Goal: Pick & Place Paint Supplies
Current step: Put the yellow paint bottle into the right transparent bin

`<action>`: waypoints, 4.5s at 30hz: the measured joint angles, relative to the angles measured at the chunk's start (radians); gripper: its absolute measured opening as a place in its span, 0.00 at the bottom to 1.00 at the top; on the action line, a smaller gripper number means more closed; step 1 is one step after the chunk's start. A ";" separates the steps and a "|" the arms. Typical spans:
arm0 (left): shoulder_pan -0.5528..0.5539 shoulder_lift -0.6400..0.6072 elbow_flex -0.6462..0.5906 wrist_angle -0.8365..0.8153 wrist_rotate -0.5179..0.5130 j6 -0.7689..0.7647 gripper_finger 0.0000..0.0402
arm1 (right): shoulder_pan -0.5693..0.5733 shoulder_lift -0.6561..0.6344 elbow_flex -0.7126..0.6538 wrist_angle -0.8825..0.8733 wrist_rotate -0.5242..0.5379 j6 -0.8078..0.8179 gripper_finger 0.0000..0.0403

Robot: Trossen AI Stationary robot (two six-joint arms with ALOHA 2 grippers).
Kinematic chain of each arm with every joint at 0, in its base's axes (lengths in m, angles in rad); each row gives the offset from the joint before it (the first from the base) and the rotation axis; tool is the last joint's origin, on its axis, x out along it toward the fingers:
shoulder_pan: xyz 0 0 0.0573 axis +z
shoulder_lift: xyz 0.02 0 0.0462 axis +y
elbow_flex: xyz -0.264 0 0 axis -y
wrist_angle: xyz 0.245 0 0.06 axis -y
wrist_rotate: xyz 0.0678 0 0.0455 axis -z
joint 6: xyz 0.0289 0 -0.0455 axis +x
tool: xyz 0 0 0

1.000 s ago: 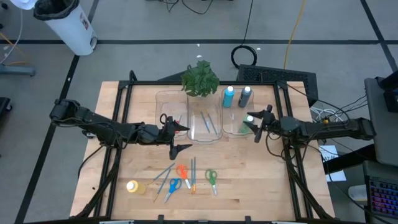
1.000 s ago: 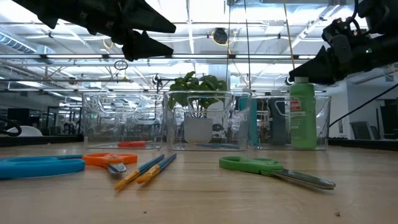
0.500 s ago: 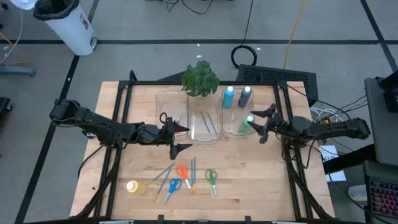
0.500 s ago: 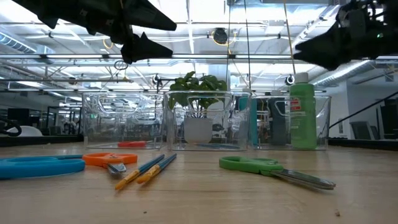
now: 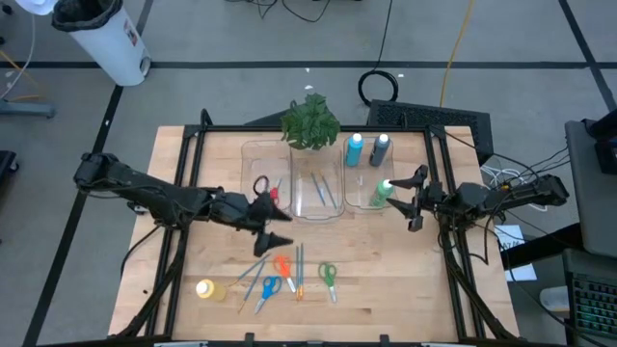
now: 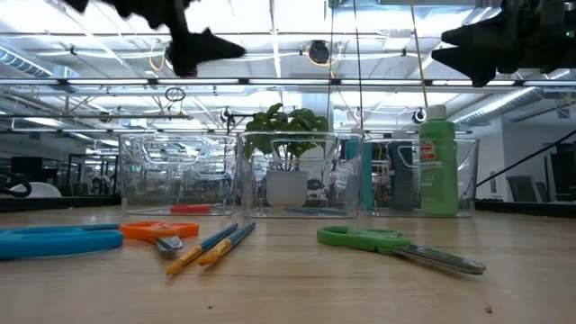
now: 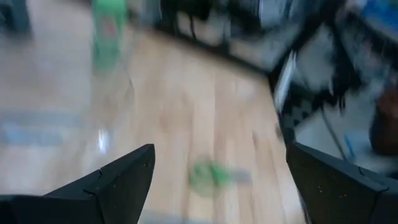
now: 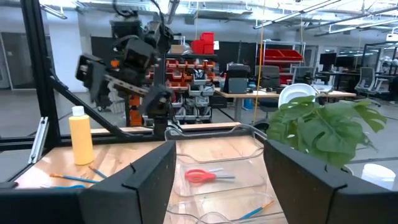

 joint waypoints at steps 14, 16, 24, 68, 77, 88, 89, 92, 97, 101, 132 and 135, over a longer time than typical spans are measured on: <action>-0.332 0.053 0.466 -1.079 0.033 -0.520 0.91 | 0.000 0.001 0.000 -0.005 0.002 0.011 0.58; -0.377 0.054 0.461 -1.106 0.071 -0.622 0.91 | 0.000 0.001 0.000 -0.004 0.001 0.011 0.58; -0.499 0.060 0.458 -1.245 0.193 -0.921 0.91 | 0.000 0.001 0.000 -0.001 0.002 0.011 0.58; -0.938 0.650 0.458 -1.350 -0.511 -1.354 0.91 | 0.000 0.002 0.000 -0.014 0.001 0.012 0.58; -0.855 0.846 0.455 -1.371 -0.641 -1.374 0.87 | 0.000 0.006 0.000 -0.017 0.002 0.012 0.58; -0.681 0.852 0.456 -1.362 -0.709 -1.357 0.48 | 0.000 0.019 0.000 -0.016 0.002 0.012 0.58; -0.667 0.852 0.456 -1.353 -0.709 -1.348 0.45 | 0.000 0.019 0.000 -0.016 0.002 0.012 0.58; -0.629 0.852 0.456 -1.335 -0.719 -1.337 0.41 | 0.000 0.019 0.000 -0.016 0.002 0.013 0.58; -0.621 0.852 0.456 -1.240 -0.861 -1.382 0.43 | 0.000 0.020 0.000 -0.018 0.002 0.016 0.58; -0.628 0.852 0.456 -1.216 -0.878 -1.405 0.52 | 0.000 0.020 0.000 -0.023 0.002 0.016 0.58; -0.494 0.817 0.313 -0.979 -1.216 -1.259 0.54 | 0.000 0.022 0.000 -0.028 0.001 0.014 0.58; -0.477 0.817 0.315 -0.936 -1.193 -1.161 0.53 | 0.000 0.022 0.000 -0.034 0.002 0.013 0.58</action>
